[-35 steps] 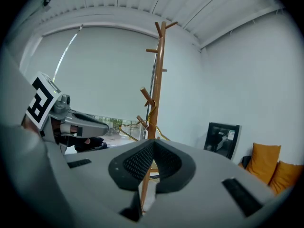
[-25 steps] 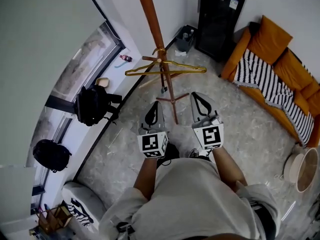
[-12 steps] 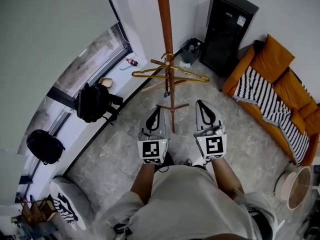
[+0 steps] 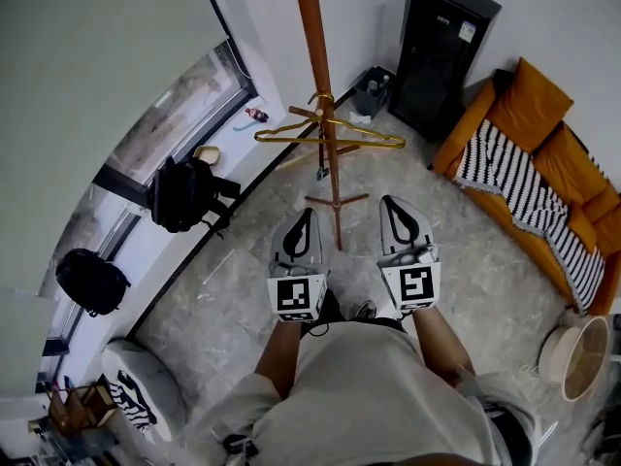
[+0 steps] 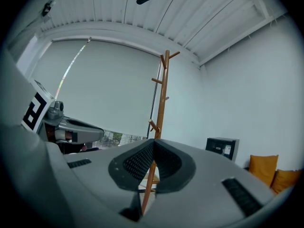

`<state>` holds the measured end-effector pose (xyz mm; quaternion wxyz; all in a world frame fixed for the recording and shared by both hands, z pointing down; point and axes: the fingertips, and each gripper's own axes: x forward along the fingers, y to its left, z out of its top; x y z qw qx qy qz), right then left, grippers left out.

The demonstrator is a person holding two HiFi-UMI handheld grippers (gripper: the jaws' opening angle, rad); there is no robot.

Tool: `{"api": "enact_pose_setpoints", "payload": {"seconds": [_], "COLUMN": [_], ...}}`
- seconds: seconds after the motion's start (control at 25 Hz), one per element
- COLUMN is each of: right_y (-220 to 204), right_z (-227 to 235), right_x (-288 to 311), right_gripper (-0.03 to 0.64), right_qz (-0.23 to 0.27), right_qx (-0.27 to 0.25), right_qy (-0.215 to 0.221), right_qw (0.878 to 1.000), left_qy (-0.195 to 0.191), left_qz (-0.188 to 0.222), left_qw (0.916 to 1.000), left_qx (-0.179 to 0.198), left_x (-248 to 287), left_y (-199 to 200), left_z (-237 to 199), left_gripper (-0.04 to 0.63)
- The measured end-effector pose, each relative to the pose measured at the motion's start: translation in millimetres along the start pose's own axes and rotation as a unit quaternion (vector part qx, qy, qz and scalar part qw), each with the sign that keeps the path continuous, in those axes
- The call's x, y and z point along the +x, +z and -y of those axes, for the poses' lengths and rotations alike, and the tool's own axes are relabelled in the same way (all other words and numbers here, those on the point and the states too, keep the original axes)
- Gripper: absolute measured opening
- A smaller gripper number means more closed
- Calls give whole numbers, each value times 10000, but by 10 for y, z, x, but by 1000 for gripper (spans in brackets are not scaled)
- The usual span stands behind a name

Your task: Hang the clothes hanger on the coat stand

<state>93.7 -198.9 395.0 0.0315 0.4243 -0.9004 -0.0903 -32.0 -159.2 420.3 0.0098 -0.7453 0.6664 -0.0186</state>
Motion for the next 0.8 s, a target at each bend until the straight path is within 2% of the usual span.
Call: {"api": "enact_pose_setpoints", "payload": {"seconds": [0.52,0.8], "right_y": [-53,-38], "right_z": [28,10], "right_x": [-93,-57], "right_gripper": [3,3], "right_qz": [-119,-35], "right_qx": [-110,-92], "right_qy": [-63,-45], "right_qw": [9998,9999], "left_qy": [-58,-112], "left_qz": [-12,-6], "left_qw": [10000,9998], "left_qx": [-17,139], "left_x": [-10,38], "left_y": [-17,23], "left_z": [82,69], "left_gripper": [9,9]}}
